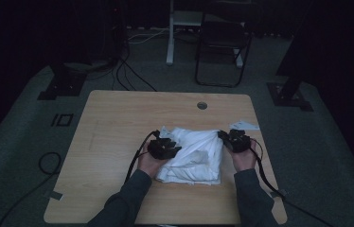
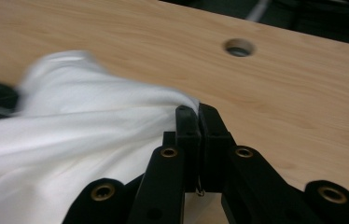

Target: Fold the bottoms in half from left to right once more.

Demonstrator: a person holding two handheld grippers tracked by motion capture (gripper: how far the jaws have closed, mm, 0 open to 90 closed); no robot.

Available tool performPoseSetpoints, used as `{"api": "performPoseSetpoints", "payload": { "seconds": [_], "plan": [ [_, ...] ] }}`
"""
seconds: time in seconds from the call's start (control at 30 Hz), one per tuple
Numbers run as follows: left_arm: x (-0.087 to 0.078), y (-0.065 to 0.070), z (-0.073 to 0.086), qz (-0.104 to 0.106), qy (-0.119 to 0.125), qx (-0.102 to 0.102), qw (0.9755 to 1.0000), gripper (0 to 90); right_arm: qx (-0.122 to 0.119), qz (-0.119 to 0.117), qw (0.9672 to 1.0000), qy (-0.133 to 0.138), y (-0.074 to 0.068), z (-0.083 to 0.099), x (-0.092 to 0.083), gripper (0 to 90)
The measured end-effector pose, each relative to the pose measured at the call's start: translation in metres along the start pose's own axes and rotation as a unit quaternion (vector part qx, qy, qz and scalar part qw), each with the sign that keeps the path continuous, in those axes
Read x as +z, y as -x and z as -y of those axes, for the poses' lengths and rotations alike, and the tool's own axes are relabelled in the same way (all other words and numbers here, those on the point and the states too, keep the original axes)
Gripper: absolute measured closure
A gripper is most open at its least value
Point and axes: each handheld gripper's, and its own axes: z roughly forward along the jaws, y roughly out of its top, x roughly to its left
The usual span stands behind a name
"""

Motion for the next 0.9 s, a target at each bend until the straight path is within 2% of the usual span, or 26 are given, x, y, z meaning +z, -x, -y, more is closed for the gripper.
{"api": "performPoseSetpoints", "payload": {
  "seconds": [0.07, 0.1, 0.13, 0.17, 0.27, 0.3, 0.37, 0.5, 0.57, 0.67, 0.7, 0.73, 0.8, 0.9],
  "plan": [
    [-0.001, 0.003, 0.001, -0.007, -0.003, 0.01, 0.9999, 62.7, 0.012, 0.03, 0.9995, -0.005, 0.0, 0.001, 0.003, 74.7],
    [-0.002, 0.004, 0.001, -0.007, -0.001, 0.01, 0.9999, 62.4, 0.02, 0.037, 0.9991, -0.004, -0.001, 0.003, 0.002, 69.6],
    [-0.003, 0.004, 0.001, -0.005, 0.002, 0.009, 0.9999, 62.1, 0.025, 0.027, 0.9993, 0.002, -0.001, 0.004, -0.002, 66.3],
    [-0.004, 0.004, 0.002, -0.005, 0.003, 0.008, 1.0, 61.8, 0.028, 0.007, 0.9995, 0.011, -0.003, 0.006, -0.007, 64.0],
    [-0.006, 0.004, 0.001, -0.006, 0.006, 0.007, 0.9999, 61.4, 0.013, -0.008, 0.9997, 0.02, -0.012, 0.011, -0.019, 60.1],
    [-0.006, 0.004, 0.0, -0.007, 0.006, 0.007, 0.9999, 60.7, -0.002, -0.037, 0.999, 0.024, -0.021, 0.018, -0.027, 58.2],
    [-0.005, 0.006, 0.0, -0.008, 0.01, 0.002, 0.9999, 60.5, -0.015, -0.043, 0.9989, 0.013, -0.029, 0.023, -0.03, 56.2],
    [-0.004, 0.008, -0.001, -0.012, 0.011, 0.007, 0.9998, 60.4, 0.0, -0.07, 0.9975, -0.004, -0.036, 0.034, -0.025, 48.3],
    [-0.004, 0.008, -0.001, -0.009, 0.012, 0.004, 0.9999, 60.3, -0.005, -0.083, 0.9964, -0.017, -0.042, 0.038, -0.02, 43.1],
    [-0.002, 0.009, -0.001, -0.007, 0.012, 0.0, 0.9999, 60.3, -0.01, -0.079, 0.9962, -0.036, -0.044, 0.039, -0.013, 46.2],
    [-0.002, 0.009, -0.001, -0.008, 0.012, 0.001, 0.9999, 60.3, -0.014, -0.079, 0.9949, -0.06, -0.042, 0.04, -0.004, 75.4],
    [-0.002, 0.01, -0.001, -0.008, 0.012, 0.001, 0.9999, 60.3, -0.016, -0.086, 0.994, -0.065, -0.041, 0.04, -0.003, 86.5],
    [-0.003, 0.009, 0.0, -0.008, 0.012, 0.002, 0.9999, 60.0, -0.009, -0.096, 0.994, -0.052, -0.039, 0.039, -0.01, 88.7],
    [-0.004, 0.006, 0.001, -0.006, 0.011, -0.004, 0.9999, 58.3, -0.01, -0.094, 0.9954, -0.016, -0.033, 0.037, -0.036, 88.7]
  ]
}}
